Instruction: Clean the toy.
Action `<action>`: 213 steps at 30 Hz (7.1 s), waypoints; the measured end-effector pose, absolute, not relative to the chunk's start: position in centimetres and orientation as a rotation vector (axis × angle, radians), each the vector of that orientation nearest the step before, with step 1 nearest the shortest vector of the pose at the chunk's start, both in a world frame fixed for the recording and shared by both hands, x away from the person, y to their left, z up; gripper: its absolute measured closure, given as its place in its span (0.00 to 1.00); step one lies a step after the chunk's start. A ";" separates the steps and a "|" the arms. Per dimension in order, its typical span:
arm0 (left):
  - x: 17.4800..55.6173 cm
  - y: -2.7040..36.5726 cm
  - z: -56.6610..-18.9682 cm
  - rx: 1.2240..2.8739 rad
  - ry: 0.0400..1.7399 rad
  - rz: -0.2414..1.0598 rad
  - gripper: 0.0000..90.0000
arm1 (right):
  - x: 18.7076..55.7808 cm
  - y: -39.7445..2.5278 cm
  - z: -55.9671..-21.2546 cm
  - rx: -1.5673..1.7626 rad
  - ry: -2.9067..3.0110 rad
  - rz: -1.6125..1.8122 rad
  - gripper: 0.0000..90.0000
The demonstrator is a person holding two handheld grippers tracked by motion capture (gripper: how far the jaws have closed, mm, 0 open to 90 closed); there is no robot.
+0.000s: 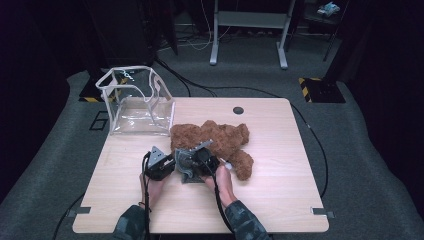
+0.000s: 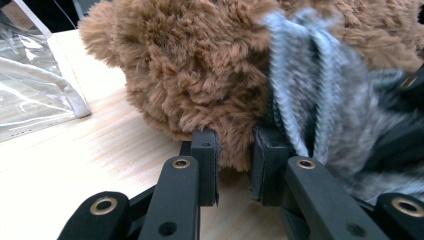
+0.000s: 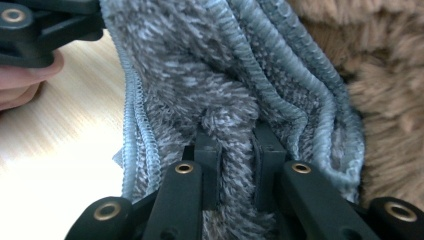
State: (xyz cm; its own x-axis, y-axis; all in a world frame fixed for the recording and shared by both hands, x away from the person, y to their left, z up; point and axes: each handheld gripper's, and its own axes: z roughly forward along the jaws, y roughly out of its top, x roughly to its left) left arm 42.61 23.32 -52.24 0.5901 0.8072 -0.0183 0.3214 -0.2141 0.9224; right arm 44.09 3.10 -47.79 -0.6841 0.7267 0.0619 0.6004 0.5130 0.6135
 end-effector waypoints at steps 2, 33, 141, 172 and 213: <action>42.7 23.3 -52.3 1.793 0.919 0.597 0.84 | 44.0 2.5 -46.1 1.125 2.513 0.982 0.86; 42.7 23.2 -52.3 1.796 0.930 0.596 0.84 | 49.6 -7.4 -40.3 1.342 2.131 0.811 0.87; 42.4 23.0 -52.3 1.807 0.899 0.600 0.84 | 42.1 -4.5 -45.3 1.242 2.371 0.930 0.87; 42.4 23.1 -52.3 1.797 0.889 0.598 0.84 | 42.8 3.2 -46.7 1.164 2.448 0.984 0.87; 42.4 22.9 -52.3 1.805 0.895 0.604 0.84 | 43.5 -4.5 -48.6 1.255 2.241 0.772 0.88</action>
State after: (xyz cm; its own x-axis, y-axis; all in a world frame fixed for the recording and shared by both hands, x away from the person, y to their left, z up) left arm 42.43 22.94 -52.31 0.6025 0.7981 0.0046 0.3031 -0.2342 0.9237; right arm 43.49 -4.49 -48.58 -0.4810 0.8691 -0.1154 0.6135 0.4278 0.6638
